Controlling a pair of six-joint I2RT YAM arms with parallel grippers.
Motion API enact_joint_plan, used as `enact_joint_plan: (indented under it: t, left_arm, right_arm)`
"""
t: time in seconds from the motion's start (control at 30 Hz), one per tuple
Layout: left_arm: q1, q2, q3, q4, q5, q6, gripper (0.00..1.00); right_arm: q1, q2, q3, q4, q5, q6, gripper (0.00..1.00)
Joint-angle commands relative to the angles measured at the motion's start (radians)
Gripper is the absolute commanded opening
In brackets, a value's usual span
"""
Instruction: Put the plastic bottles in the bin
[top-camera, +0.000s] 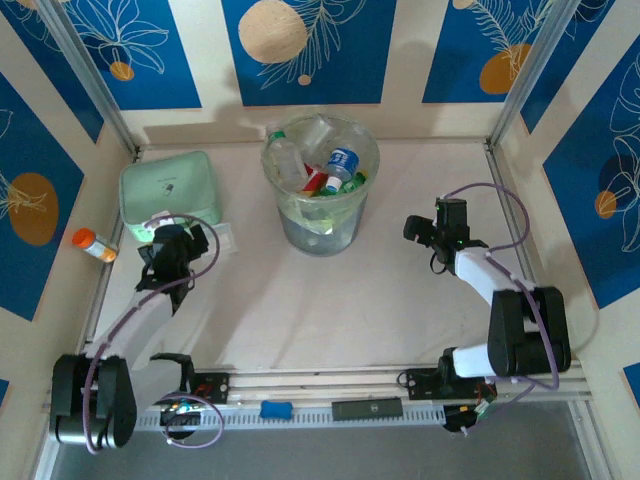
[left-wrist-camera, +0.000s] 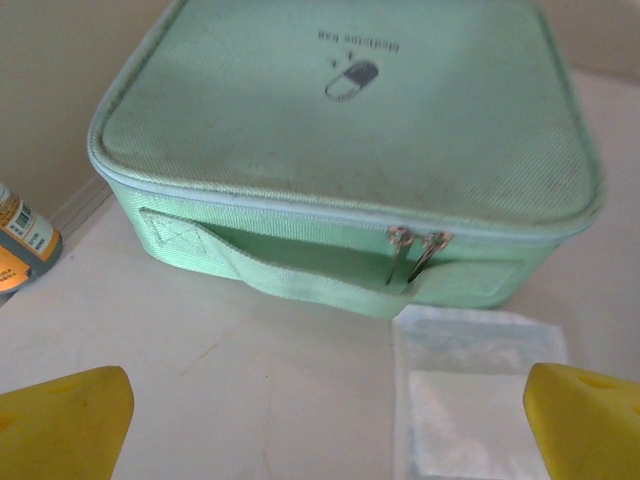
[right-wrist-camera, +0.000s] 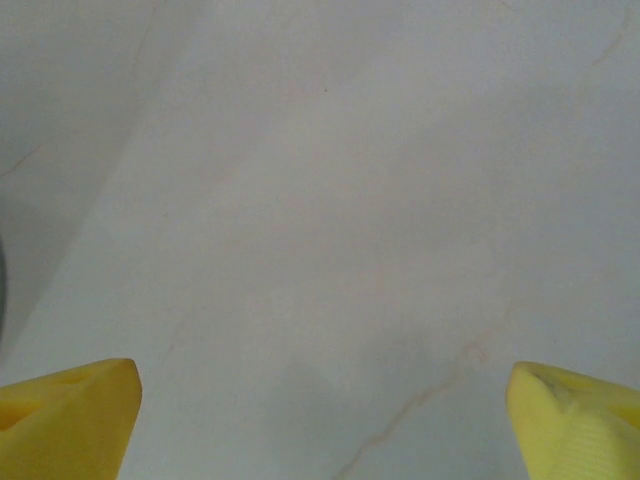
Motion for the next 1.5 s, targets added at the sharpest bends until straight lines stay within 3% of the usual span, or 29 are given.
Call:
enact_joint_plan:
  t: [0.0, 0.17, 0.37, 0.5, 0.57, 0.67, 1.47]
  left_arm:
    - [0.009, 0.075, 0.010, 0.090, -0.005, 0.128, 1.00]
    - [0.007, 0.207, -0.017, 0.255, 0.051, 0.203, 1.00]
    - [-0.005, 0.309, -0.051, 0.521, 0.090, 0.277, 1.00]
    - [-0.017, 0.358, -0.003, 0.492, 0.163, 0.295, 1.00]
    - [-0.037, 0.429, -0.067, 0.674, 0.223, 0.334, 1.00]
    - [-0.051, 0.482, -0.180, 0.962, 0.177, 0.338, 1.00]
    - [-0.080, 0.482, -0.141, 0.890, 0.148, 0.363, 1.00]
  right_arm:
    - [-0.007, 0.088, 0.003, 0.228, 0.005, -0.096, 0.95]
    - [0.003, 0.136, -0.021, 0.357, 0.038, -0.163, 0.95]
    - [-0.007, 0.097, -0.172, 0.596, -0.035, -0.189, 0.99]
    - [-0.037, 0.095, -0.265, 0.755, -0.099, -0.174, 0.99]
    - [-0.034, 0.118, -0.290, 0.821, -0.095, -0.180, 0.99]
    - [-0.032, 0.115, -0.287, 0.809, -0.092, -0.180, 0.99]
    - [-0.027, 0.114, -0.290, 0.814, -0.088, -0.186, 0.99]
